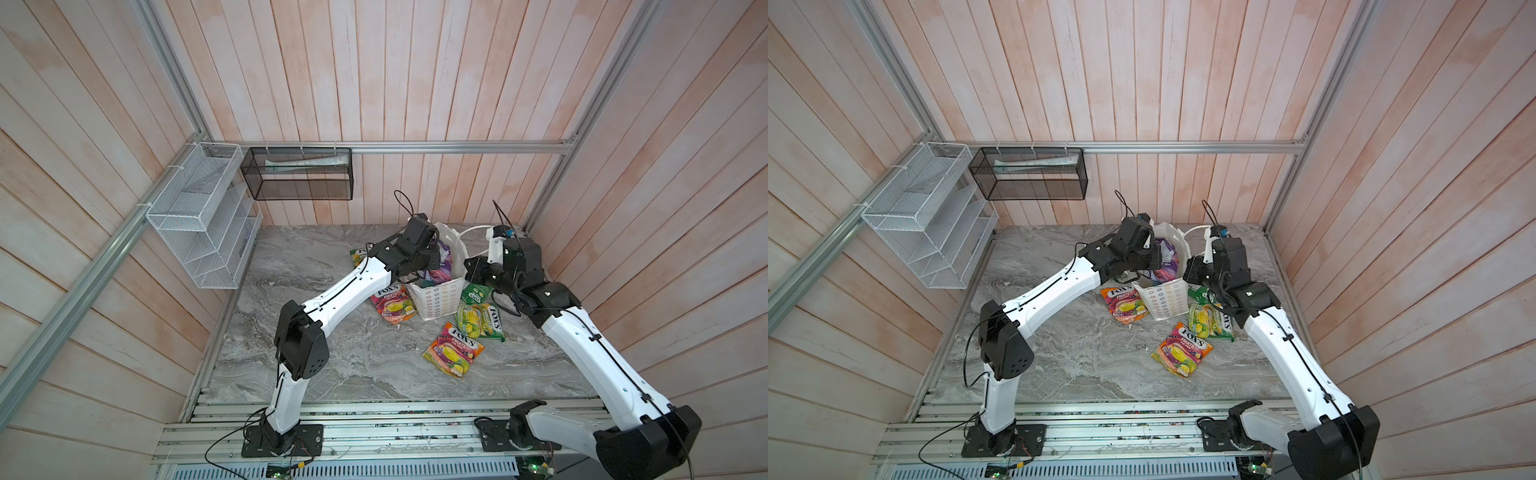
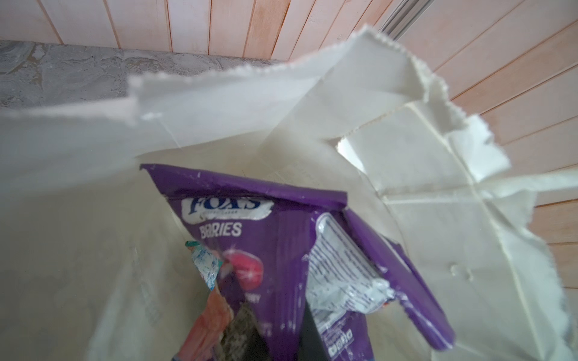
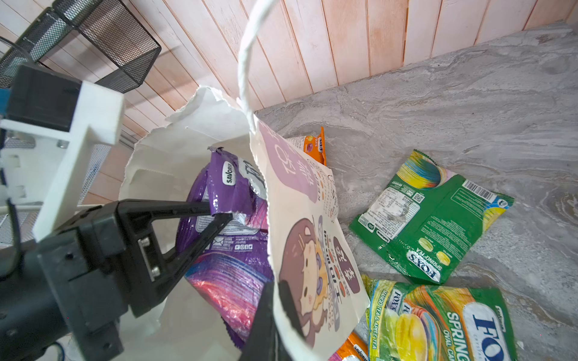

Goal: Place the snacks into the paper bag
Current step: Place the snack in the paper bag, then pick up the snack from the center of the table.

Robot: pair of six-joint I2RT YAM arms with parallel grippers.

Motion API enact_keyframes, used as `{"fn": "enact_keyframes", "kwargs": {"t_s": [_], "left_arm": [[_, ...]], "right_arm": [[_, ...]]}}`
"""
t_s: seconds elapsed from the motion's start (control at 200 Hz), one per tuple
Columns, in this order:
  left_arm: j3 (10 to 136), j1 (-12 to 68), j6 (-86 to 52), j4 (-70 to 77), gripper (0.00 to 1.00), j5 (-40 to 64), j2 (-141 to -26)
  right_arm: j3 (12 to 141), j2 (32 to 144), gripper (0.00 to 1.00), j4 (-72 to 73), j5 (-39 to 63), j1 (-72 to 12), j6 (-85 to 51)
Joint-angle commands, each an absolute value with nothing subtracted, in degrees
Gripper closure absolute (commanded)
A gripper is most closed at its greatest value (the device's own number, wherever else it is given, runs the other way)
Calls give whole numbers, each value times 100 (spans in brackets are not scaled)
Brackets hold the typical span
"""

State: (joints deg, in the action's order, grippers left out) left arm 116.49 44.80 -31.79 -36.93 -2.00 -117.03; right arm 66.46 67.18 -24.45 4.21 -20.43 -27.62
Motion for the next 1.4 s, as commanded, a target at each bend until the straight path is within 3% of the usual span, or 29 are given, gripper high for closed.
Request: {"fn": "enact_keyframes", "kwargs": {"t_s": [0.0,0.26,0.69,0.94,1.135,1.396], "left_arm": [[11894,4492,-3096,-3543,84,-299,-11725],[11949,4492,-2985,-3524,69,-315,-11580],[12944,4491,-2443,-3749,53,204,-11178],[13095,4482,-1866,-3772,37,389,-10630],[12207,4474,-1191,-3648,24,-416,-9760],[9516,4126,-1268,-2613,5,-788,-8107]], "right_arm": [[6698,6709,100,-2333,467,-2021,-2804],[6601,6688,100,-2284,474,-2023,-2865],[6549,6613,100,-2270,456,-2021,-2889],[6574,6614,100,-2297,437,-2015,-2892],[6659,6699,100,-2398,247,-1972,-2866],[6680,6916,100,-2357,615,-1140,-2919]]}}
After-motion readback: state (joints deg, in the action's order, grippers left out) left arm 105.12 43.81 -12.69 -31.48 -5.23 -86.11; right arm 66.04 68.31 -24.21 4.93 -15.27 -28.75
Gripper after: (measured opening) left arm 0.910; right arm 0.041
